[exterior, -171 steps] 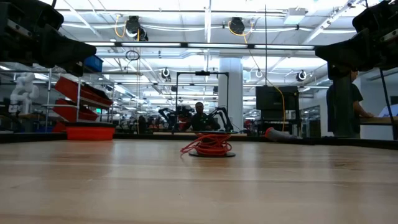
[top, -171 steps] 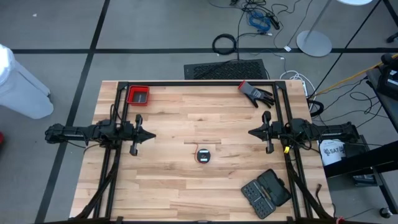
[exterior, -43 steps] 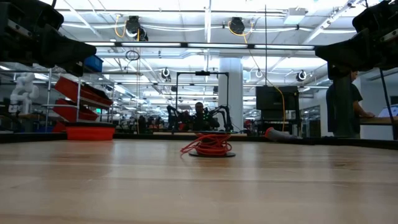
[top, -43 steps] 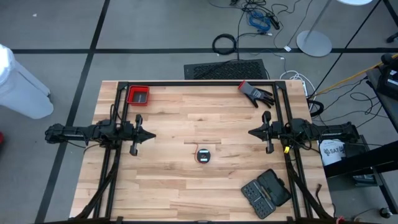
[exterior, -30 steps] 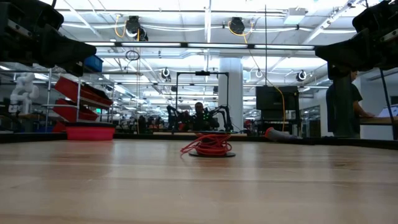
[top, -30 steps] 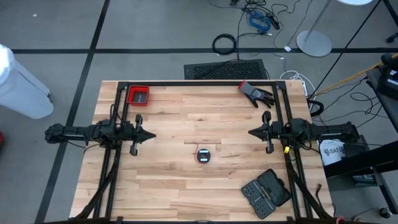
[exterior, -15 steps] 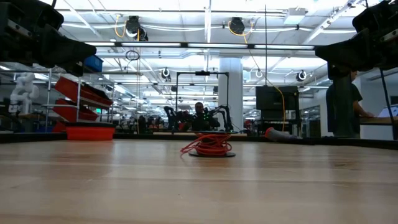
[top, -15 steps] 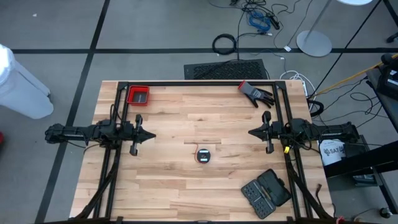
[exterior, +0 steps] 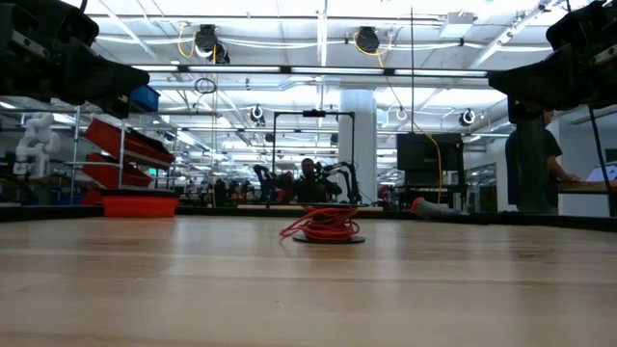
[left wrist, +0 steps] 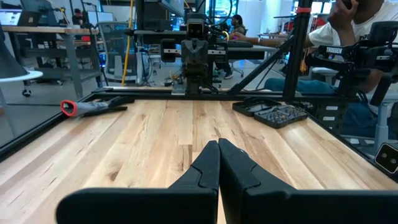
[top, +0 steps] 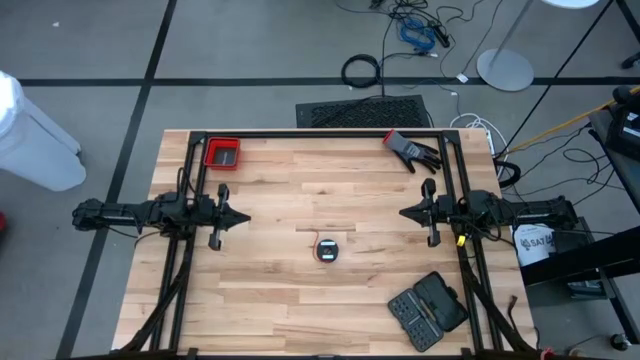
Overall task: Coil cords
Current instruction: Return to Home Position
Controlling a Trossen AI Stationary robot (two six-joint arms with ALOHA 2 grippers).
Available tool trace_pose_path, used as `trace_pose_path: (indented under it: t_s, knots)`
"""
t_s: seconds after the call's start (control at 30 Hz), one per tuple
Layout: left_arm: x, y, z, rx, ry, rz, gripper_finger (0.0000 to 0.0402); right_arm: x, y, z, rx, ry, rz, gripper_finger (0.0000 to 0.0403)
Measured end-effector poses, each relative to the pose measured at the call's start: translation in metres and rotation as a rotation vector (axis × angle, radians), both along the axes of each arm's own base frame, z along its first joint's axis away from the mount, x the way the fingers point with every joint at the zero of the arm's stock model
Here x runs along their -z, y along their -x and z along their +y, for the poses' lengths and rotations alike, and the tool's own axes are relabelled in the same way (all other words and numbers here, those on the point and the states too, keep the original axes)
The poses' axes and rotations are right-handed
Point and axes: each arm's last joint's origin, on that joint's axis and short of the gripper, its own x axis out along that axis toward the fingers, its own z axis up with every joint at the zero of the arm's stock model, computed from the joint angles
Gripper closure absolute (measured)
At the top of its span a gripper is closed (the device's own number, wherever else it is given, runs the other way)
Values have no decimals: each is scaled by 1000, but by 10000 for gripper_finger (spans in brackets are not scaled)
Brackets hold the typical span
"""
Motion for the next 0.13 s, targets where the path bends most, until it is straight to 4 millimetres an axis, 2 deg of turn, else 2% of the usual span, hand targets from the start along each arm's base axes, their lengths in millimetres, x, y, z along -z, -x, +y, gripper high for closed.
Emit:
trace_pose_path:
  t_s: [0.13]
  knots:
    - [0,0,0,0,0,0,400,0,0,0,0,0,0,403]
